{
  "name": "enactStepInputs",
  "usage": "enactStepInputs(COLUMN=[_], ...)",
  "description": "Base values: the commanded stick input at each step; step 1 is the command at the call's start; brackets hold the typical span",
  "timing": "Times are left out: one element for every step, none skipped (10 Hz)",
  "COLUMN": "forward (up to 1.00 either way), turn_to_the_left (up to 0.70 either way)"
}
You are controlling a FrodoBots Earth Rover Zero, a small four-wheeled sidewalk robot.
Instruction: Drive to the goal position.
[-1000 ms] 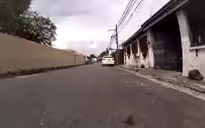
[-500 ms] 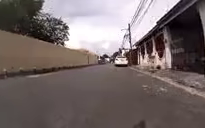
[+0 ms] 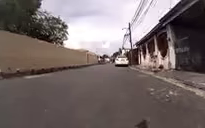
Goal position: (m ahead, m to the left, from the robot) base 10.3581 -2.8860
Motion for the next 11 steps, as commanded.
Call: enactStepInputs(forward=[0.7,0.7,0.7,0.7,0.7,0.7,0.7,0.7,0.7,0.7,0.7], turn_to_the_left=[0.0,0.0,0.0,0.0,0.0,0.0,0.0,0.0,0.0,0.0,0.0])
